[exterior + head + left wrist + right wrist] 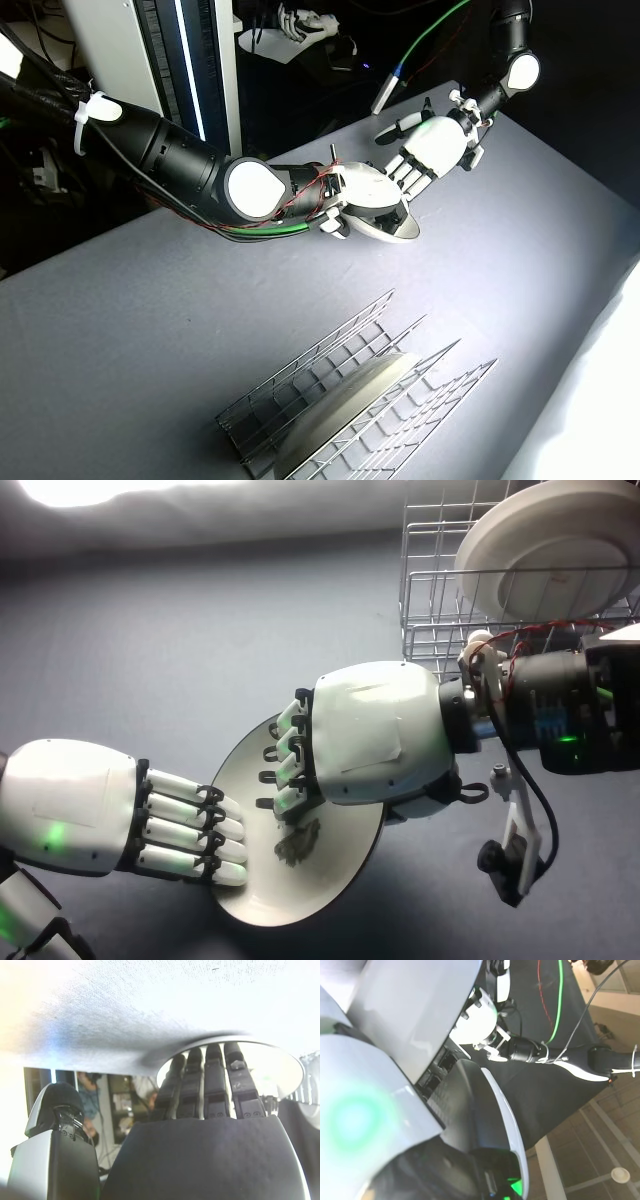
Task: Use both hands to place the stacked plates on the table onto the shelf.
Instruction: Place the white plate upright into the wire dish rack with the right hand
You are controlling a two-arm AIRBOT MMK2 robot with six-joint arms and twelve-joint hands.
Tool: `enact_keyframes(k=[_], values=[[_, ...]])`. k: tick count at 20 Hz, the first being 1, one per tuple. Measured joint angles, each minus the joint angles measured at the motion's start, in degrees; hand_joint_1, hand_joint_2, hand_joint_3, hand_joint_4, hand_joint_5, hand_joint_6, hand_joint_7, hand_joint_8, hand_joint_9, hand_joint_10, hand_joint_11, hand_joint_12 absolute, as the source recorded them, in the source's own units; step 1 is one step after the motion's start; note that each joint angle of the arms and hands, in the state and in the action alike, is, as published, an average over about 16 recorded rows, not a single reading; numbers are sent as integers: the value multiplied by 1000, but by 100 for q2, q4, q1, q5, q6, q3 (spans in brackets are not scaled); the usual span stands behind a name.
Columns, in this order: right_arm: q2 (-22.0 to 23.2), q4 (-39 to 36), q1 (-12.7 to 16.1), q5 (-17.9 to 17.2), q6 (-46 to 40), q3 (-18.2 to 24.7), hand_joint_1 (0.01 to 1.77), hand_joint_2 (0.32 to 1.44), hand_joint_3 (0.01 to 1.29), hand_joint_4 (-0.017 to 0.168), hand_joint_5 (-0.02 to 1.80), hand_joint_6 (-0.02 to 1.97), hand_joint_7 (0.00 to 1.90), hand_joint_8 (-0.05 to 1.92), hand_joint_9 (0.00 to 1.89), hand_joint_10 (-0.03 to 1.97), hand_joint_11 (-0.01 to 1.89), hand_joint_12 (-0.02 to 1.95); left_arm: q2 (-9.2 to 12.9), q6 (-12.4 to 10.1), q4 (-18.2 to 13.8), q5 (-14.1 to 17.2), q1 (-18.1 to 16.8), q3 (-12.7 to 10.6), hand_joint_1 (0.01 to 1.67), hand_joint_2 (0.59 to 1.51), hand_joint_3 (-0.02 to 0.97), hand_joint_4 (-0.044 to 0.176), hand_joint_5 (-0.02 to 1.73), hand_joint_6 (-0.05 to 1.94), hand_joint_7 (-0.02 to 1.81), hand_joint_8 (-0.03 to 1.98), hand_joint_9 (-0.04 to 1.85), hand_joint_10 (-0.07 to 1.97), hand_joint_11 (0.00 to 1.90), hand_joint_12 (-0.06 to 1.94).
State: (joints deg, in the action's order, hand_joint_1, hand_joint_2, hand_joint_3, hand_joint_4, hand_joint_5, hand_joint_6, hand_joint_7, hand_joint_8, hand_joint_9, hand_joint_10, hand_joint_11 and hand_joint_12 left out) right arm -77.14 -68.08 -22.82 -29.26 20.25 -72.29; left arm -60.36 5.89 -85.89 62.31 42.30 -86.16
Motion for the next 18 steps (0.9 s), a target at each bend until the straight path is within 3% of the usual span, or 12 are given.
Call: enact_keyframes(k=[9, 18], values=[[359, 298, 231, 126, 18, 345, 1269, 981, 13, -6, 786, 585, 883, 630, 921, 1080, 788, 1270, 567, -148, -77, -299, -923, 436, 23, 1109, -2, 0, 110, -2, 135, 8, 142, 6, 23, 232], [672, 1280, 511, 237, 25, 644, 1325, 990, 14, -2, 855, 941, 969, 840, 957, 1140, 768, 1279, 1250, -77, -205, -918, -1733, 889, 22, 1107, -2, 2, 126, 5, 141, 13, 141, 9, 31, 201]])
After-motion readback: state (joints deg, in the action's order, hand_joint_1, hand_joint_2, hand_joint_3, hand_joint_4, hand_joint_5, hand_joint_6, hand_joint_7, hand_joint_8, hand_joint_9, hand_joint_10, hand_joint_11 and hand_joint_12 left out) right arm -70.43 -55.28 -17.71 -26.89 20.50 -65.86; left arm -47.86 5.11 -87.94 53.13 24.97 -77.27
